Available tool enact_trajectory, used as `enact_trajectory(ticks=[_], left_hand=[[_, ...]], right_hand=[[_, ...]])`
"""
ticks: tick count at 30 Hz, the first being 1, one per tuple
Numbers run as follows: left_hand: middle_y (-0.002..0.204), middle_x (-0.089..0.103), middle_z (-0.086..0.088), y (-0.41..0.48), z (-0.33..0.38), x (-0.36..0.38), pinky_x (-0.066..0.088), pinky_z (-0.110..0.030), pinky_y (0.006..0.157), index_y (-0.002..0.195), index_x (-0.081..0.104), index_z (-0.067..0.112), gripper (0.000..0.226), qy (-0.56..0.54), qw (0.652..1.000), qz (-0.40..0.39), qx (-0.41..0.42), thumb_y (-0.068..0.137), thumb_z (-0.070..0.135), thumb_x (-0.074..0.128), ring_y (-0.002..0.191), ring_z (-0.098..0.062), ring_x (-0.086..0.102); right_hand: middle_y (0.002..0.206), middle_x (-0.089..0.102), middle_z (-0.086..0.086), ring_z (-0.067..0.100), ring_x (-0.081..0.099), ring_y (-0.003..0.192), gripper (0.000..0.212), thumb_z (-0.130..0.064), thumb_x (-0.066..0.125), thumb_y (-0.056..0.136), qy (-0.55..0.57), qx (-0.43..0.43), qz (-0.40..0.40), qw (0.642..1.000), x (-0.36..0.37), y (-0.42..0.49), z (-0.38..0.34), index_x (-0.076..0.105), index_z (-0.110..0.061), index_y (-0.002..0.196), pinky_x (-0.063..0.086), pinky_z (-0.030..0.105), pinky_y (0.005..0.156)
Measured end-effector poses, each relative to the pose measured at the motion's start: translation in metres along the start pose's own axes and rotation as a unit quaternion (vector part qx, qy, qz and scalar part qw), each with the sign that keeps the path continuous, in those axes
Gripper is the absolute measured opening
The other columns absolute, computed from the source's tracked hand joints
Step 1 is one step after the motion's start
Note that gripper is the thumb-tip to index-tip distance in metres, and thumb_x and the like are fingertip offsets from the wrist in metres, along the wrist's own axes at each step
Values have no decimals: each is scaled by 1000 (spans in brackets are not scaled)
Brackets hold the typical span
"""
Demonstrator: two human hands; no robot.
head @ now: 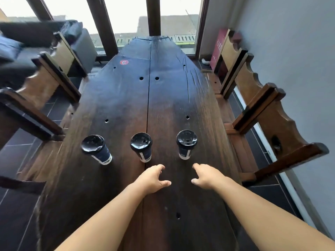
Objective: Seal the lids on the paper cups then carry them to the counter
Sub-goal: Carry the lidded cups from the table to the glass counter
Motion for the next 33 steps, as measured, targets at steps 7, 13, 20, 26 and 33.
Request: enact_trajectory(ticks=[7,13,20,26,33], left_hand=[[147,56,-6,-37,3,-30,43,-36,111,150,44,15,68,56,998,38,5,92,44,67,136,-23,52],[148,55,-5,-49,-7,-54,41,-36,113,148,47,16,64,80,994,70,23,93,42,65,137,-23,50],[144,59,-1,-69,-38,-63,42,-28,109,145,51,19,59,22,996,84,22,93,42,67,132,-18,55],[140,61,-3,-96,-114,-85,46,-30,107,144,52,18,58,-11,996,82,-25,93,41,68,127,-19,59],[138,63,-1,-102,-206,-120,47,-27,101,142,53,21,57,-33,994,82,-66,93,43,67,121,-18,62]], right_hand=[[132,59,10,31,59,123,56,-47,55,94,16,7,43,999,-5,-34,-15,44,-14,137,50,41,95],[130,59,10,29,58,122,50,-47,54,93,39,-1,86,996,-21,-39,-40,48,-14,131,48,39,94],[125,67,4,25,64,112,46,-46,56,89,70,-25,54,996,-14,-33,-80,56,-18,125,52,36,93],[123,69,3,23,65,113,47,-47,58,90,80,-78,0,994,16,-10,-163,58,-19,128,52,34,95],[125,68,2,21,63,115,50,-44,61,94,117,-114,-7,987,25,29,-261,52,-19,136,48,30,96]])
Point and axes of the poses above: each hand's wrist, its own y-axis towards the middle knuckle, its own x-axis out of the palm, z = x × y, the point moved 1 cm from there along y, towards the middle knuckle
